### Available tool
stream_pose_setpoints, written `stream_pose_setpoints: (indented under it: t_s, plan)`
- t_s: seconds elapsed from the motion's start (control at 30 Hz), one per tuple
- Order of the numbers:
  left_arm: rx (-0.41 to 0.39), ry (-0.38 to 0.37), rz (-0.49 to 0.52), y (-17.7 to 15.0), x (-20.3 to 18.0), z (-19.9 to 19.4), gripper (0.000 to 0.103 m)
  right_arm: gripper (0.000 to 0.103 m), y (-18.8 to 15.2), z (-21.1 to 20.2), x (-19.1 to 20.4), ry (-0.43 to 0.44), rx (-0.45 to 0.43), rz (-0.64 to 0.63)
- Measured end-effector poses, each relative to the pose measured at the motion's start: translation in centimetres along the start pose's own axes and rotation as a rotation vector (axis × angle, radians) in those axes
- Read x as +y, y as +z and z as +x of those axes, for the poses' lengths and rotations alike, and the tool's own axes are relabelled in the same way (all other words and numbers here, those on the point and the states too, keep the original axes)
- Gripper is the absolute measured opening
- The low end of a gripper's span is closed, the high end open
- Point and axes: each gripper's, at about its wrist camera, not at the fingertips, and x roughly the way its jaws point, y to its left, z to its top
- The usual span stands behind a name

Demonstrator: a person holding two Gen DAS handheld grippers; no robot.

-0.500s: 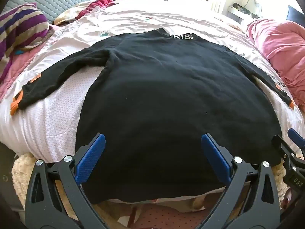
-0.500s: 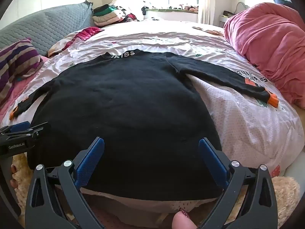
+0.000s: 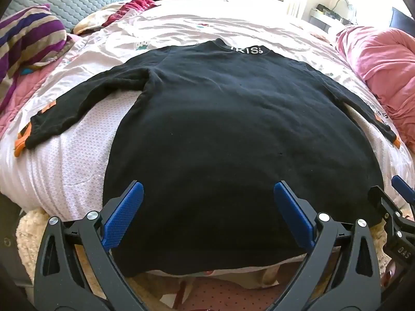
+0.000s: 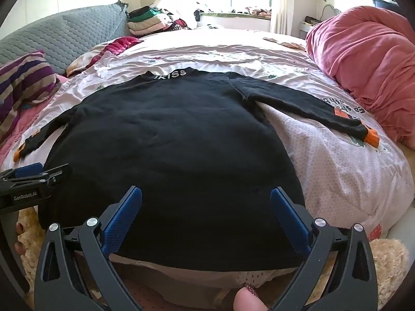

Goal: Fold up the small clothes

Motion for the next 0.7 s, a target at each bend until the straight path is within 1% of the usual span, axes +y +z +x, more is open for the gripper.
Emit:
stream_pose_setpoints:
  t_s: [0.7]
  plan:
    - [-0.008,-0.001,-0.005,0.01,0.40,-0.05,0.095,0.099,0.24,-0.11,0.17,0.001,-0.001,-0.006]
